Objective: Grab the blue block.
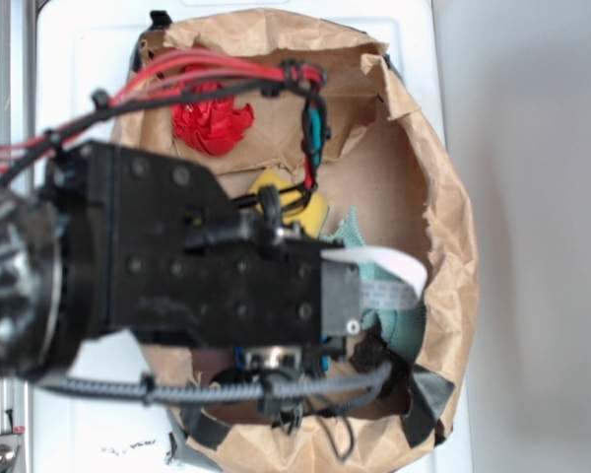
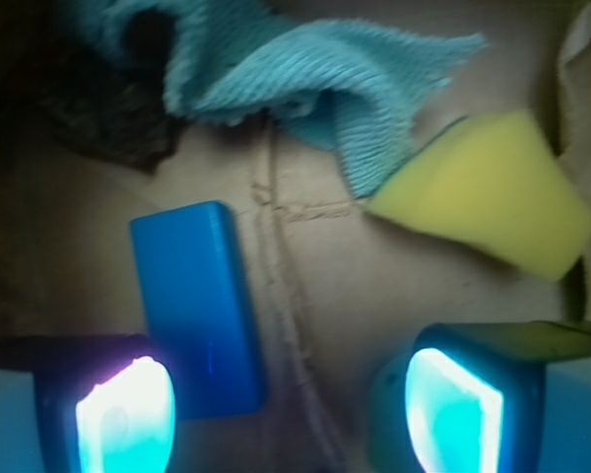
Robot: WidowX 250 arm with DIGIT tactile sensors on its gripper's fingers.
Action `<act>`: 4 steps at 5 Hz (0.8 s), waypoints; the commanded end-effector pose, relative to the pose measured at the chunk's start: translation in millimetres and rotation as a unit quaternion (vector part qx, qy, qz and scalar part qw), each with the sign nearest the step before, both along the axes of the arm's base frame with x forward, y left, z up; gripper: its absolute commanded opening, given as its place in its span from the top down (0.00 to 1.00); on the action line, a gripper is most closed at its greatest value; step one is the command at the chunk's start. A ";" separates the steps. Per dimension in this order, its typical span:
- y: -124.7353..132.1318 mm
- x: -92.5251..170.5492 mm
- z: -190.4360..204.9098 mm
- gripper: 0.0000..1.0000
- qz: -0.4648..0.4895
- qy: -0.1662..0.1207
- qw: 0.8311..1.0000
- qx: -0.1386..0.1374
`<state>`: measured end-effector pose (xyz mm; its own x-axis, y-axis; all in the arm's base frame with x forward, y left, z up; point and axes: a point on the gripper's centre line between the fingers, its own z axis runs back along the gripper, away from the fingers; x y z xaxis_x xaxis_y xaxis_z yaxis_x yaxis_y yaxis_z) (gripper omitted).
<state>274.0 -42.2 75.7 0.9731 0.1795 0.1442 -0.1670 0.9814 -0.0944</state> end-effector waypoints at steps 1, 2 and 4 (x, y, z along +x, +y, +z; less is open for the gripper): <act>-17.8 11.6 -18.0 0.00 -0.001 -0.010 1.000 0.030; -15.5 20.8 -34.3 0.00 0.005 0.002 0.999 0.048; -14.7 17.9 -54.1 0.00 -0.011 0.019 0.998 0.063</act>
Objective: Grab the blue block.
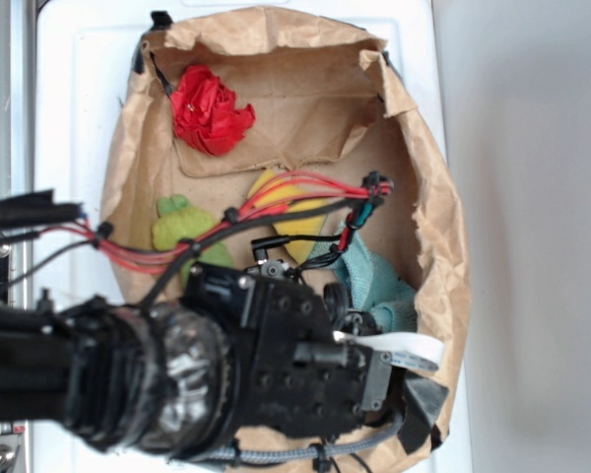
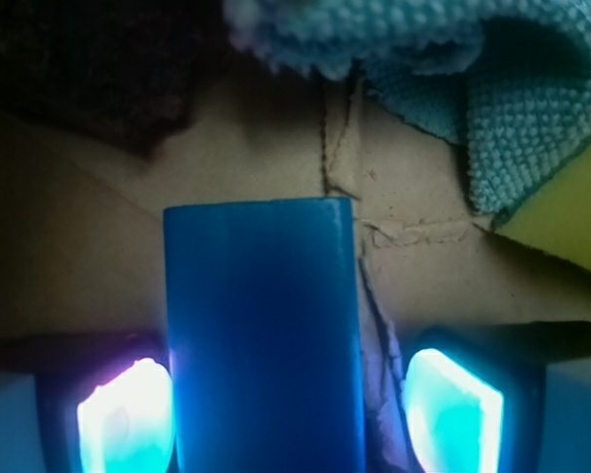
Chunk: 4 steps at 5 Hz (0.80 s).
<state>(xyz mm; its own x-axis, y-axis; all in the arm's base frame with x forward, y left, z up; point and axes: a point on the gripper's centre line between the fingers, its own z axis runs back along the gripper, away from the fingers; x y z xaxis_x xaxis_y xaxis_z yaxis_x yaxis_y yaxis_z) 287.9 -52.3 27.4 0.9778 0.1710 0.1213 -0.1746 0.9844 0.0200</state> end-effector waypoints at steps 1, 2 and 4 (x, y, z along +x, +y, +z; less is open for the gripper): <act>-1.7 2.5 -7.5 0.00 -0.010 0.013 1.000 0.022; -4.3 2.1 -5.1 1.00 0.001 0.014 1.000 0.025; 5.1 2.5 6.7 1.00 0.005 0.009 1.000 0.022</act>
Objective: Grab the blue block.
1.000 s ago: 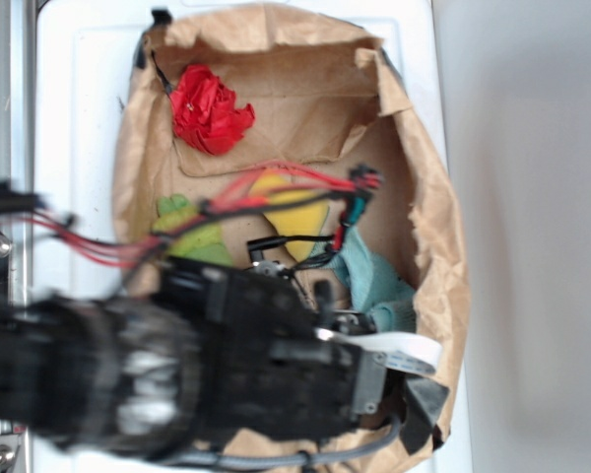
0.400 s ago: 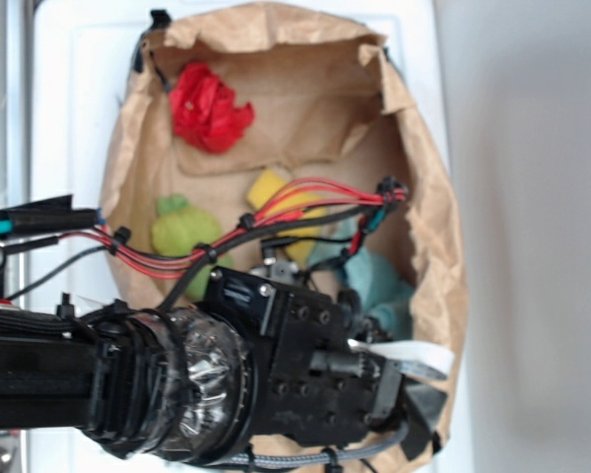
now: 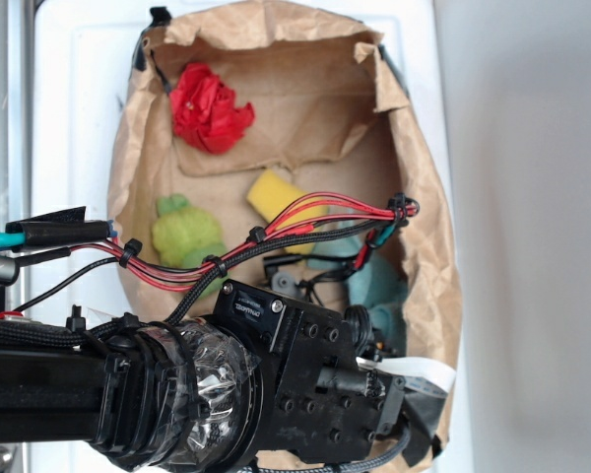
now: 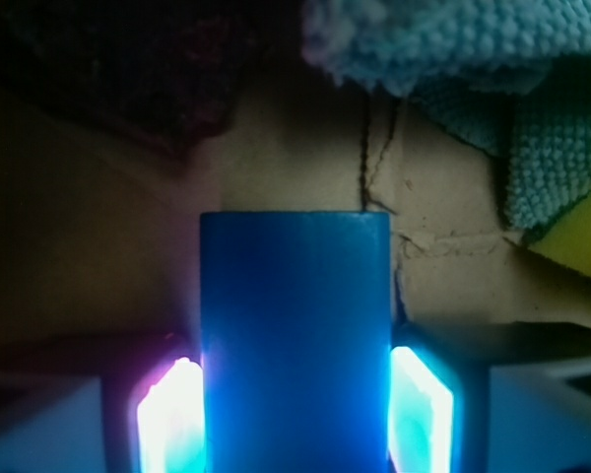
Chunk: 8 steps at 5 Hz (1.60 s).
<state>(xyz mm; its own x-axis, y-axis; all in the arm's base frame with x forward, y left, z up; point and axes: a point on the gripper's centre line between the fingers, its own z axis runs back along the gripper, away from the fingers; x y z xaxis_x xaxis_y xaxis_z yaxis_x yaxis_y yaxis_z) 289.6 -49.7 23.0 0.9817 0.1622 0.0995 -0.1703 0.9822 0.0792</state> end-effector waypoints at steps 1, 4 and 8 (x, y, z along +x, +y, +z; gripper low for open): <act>52.7 12.4 39.9 1.00 0.021 -0.018 1.000 -0.013; 120.2 -2.8 119.5 1.00 0.027 -0.048 0.998 -0.030; 87.2 -27.4 192.4 1.00 -0.003 -0.083 0.996 0.037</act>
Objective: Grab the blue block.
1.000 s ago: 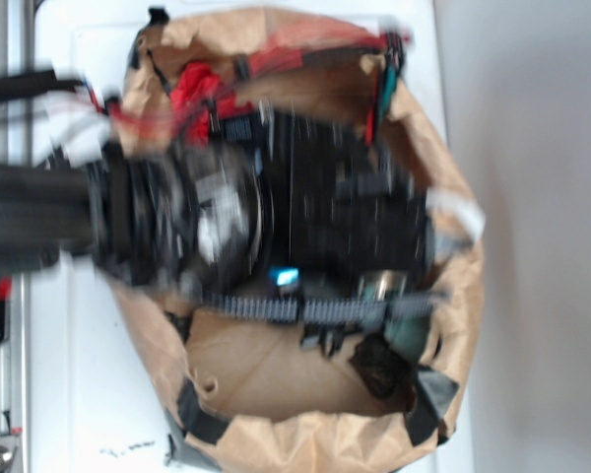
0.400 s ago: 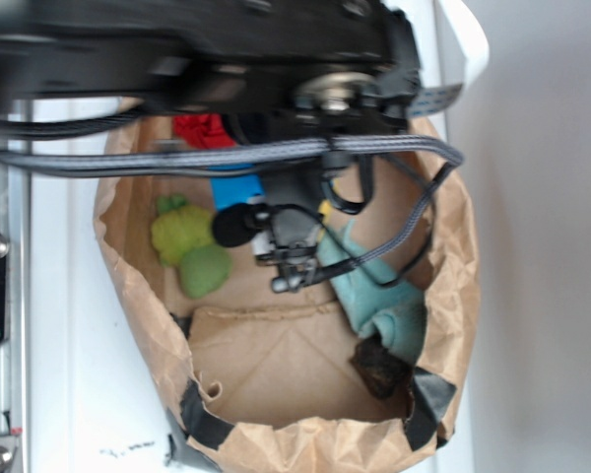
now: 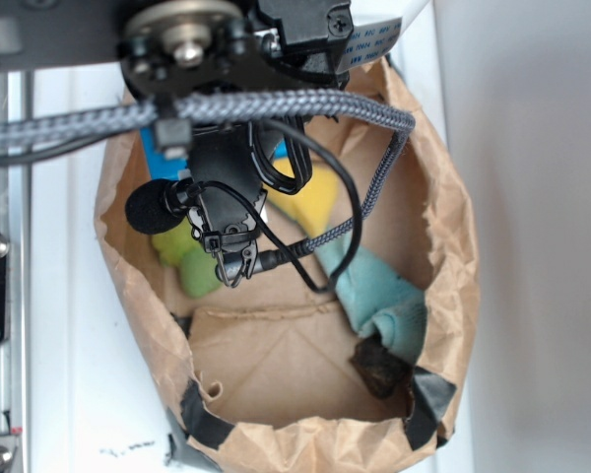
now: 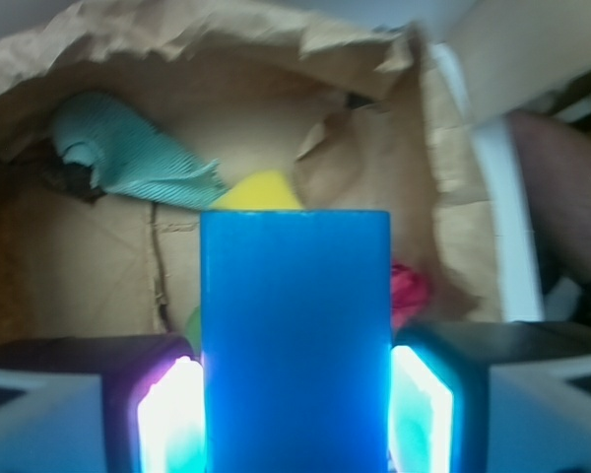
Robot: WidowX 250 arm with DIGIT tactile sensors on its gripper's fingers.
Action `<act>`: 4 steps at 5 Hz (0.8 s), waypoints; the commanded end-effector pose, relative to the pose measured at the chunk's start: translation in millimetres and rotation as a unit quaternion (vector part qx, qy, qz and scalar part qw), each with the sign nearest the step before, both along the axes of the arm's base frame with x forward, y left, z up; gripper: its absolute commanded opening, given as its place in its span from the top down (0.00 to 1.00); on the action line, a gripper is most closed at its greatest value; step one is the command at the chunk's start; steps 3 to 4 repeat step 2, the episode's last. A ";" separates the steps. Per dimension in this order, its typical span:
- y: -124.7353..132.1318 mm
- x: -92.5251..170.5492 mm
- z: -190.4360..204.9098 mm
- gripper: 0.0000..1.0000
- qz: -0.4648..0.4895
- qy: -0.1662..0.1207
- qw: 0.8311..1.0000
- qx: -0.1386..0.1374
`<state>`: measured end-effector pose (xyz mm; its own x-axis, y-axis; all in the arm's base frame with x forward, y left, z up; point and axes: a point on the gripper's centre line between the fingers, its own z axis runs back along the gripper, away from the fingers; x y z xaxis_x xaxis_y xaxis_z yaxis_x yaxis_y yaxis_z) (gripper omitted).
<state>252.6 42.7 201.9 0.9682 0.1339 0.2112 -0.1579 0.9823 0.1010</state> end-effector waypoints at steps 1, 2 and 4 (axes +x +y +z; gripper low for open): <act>-10.7 19.0 7.4 1.00 0.008 -0.033 0.999 0.026; -14.1 21.5 3.6 1.00 0.006 -0.026 0.999 0.044; -14.1 21.5 3.6 1.00 0.006 -0.026 0.999 0.044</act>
